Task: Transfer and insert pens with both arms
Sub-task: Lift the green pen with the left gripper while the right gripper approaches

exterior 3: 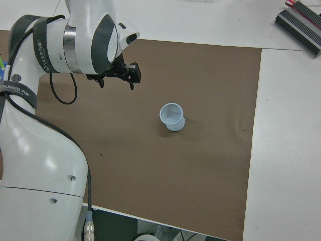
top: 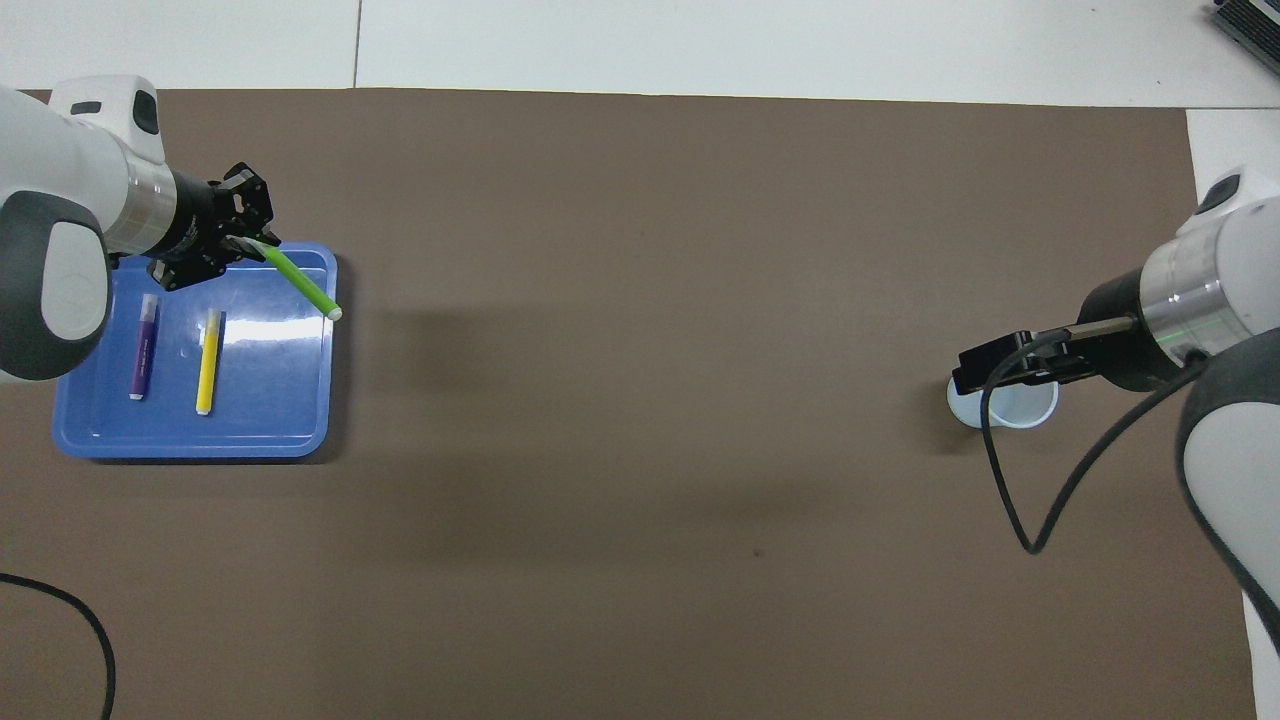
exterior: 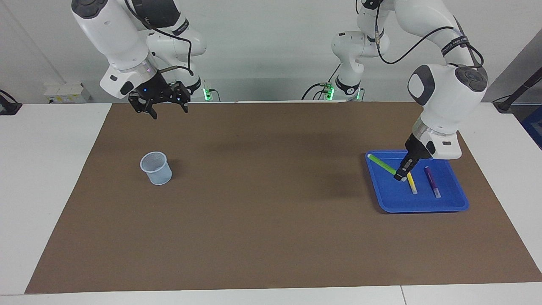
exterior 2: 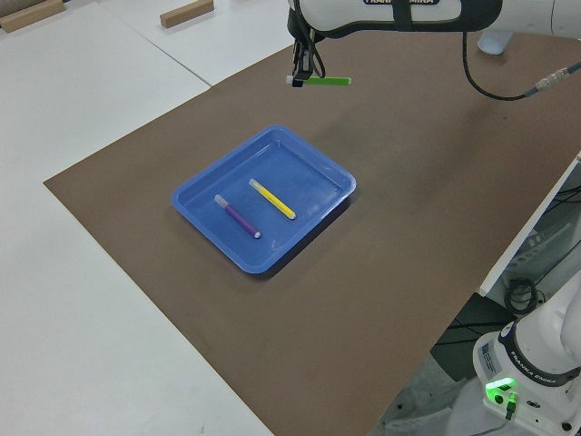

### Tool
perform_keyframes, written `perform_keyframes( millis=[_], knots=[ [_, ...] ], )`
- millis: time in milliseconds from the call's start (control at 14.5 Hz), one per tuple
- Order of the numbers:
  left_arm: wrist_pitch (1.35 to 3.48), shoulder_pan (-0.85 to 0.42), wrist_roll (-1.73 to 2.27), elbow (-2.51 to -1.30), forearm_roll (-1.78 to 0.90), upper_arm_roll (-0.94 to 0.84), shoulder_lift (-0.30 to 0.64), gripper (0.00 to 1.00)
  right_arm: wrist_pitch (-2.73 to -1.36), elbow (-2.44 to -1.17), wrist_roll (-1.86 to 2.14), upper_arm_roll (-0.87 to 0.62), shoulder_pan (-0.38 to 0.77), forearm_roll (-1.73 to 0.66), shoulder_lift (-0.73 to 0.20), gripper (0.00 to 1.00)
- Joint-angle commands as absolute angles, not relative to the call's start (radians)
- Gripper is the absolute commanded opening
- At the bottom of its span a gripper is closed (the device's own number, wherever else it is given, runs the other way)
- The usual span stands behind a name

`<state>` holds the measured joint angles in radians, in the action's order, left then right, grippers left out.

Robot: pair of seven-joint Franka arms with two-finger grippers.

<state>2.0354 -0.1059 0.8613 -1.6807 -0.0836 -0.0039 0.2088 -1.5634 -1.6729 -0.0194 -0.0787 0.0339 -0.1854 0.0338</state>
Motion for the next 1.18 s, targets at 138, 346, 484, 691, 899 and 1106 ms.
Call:
perform_keyframes(
  millis=[138, 346, 484, 691, 899, 1106],
  knots=[
    [2.013, -0.181, 1.141, -1.674, -0.081, 0.009, 0.173, 0.00, -1.719, -1.793, -0.095, -0.078, 0.032, -0.336, 0.083, 1.00],
    [2.011, -0.213, 1.305, -1.675, -0.078, 0.009, 0.143, 0.00, -1.787, -1.818, -0.208, -0.086, 0.040, -0.432, 0.086, 1.00],
    [2.008, -0.230, 1.392, -1.681, -0.071, 0.009, 0.112, 0.00, -1.827, -1.821, -0.291, -0.095, 0.083, -0.478, 0.084, 1.00],
    [1.951, -0.281, 1.509, -1.681, -0.002, 0.008, 0.072, 0.00, -1.936, -1.854, -0.444, -0.097, 0.117, -0.587, 0.074, 1.00],
    [1.916, -0.330, 1.618, -1.681, 0.035, 0.009, 0.046, 0.00, -1.985, -1.867, -0.534, -0.097, 0.127, -0.685, 0.072, 1.00],
    [1.885, -0.382, 1.727, -1.684, 0.064, 0.008, 0.029, 0.00, -2.045, -1.881, -0.563, -0.097, 0.135, -0.817, 0.060, 1.00]
  ],
)
